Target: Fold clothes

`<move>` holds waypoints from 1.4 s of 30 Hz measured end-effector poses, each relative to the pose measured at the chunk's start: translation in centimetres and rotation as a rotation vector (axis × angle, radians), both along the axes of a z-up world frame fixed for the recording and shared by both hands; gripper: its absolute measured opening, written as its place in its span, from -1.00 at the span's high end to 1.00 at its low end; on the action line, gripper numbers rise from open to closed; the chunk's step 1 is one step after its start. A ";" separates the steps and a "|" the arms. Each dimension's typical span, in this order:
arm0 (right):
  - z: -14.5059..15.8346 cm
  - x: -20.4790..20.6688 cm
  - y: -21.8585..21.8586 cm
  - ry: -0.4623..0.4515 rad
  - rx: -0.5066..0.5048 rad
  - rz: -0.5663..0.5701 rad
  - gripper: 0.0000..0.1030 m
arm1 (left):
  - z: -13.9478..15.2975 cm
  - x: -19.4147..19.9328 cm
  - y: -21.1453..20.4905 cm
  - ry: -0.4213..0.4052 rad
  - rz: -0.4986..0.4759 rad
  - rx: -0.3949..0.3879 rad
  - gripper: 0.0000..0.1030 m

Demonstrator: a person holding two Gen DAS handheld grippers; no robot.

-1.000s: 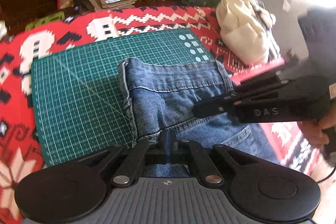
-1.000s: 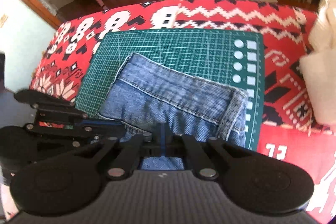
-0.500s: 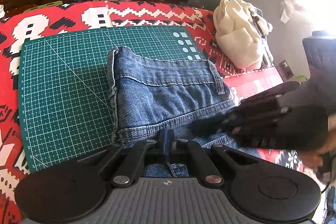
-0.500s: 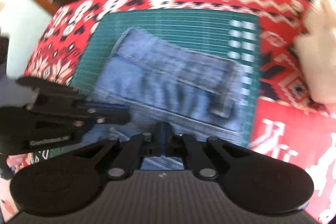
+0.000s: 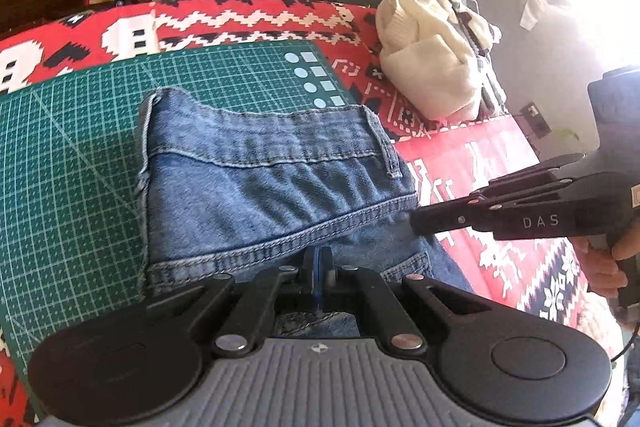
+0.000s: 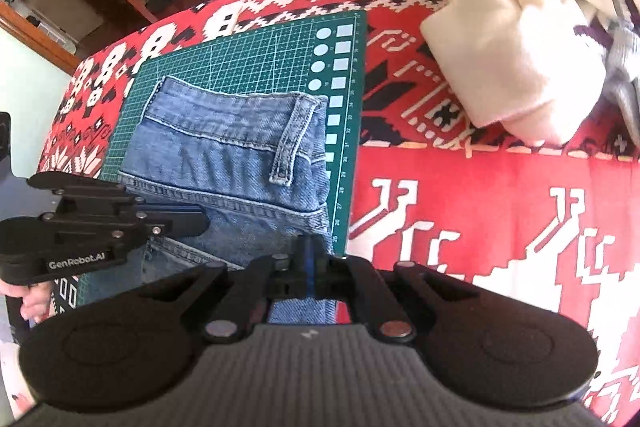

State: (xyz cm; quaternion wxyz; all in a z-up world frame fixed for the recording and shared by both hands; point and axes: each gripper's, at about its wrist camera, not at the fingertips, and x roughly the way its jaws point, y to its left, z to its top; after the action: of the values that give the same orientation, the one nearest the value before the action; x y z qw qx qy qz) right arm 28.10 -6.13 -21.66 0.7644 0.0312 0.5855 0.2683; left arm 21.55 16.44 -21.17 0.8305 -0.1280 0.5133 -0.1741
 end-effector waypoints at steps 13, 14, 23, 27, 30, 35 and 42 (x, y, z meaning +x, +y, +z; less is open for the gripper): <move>3.4 0.2 0.0 -0.056 -0.046 0.000 0.95 | 3.1 -1.1 0.9 -0.080 0.021 -0.003 0.97; 4.0 0.3 -0.1 -0.063 -0.039 -0.002 0.95 | 3.7 -1.2 1.6 -0.083 0.031 -0.001 0.97; 3.8 1.9 3.8 -0.064 -0.071 0.037 0.95 | 4.2 0.3 4.8 -0.044 0.076 0.098 0.97; 1.7 2.4 4.6 -0.043 -0.132 0.035 0.96 | 2.1 0.9 3.9 -0.023 0.042 0.132 0.97; 1.4 2.4 4.5 -0.041 -0.122 0.034 0.98 | 0.9 1.2 3.6 -0.027 0.052 0.119 0.97; 1.2 2.7 4.2 -0.034 -0.113 0.020 1.00 | 0.3 2.1 3.7 -0.022 0.087 0.060 0.95; 3.4 3.4 4.2 -0.021 -0.090 -0.026 0.94 | 0.7 2.3 3.1 -0.028 0.088 0.086 0.98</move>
State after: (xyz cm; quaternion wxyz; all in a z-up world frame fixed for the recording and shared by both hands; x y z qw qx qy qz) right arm 31.48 -1.88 -18.24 0.7744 0.0015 0.5885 0.2322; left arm 23.84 19.52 -20.50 0.8492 -0.1121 0.5027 -0.1168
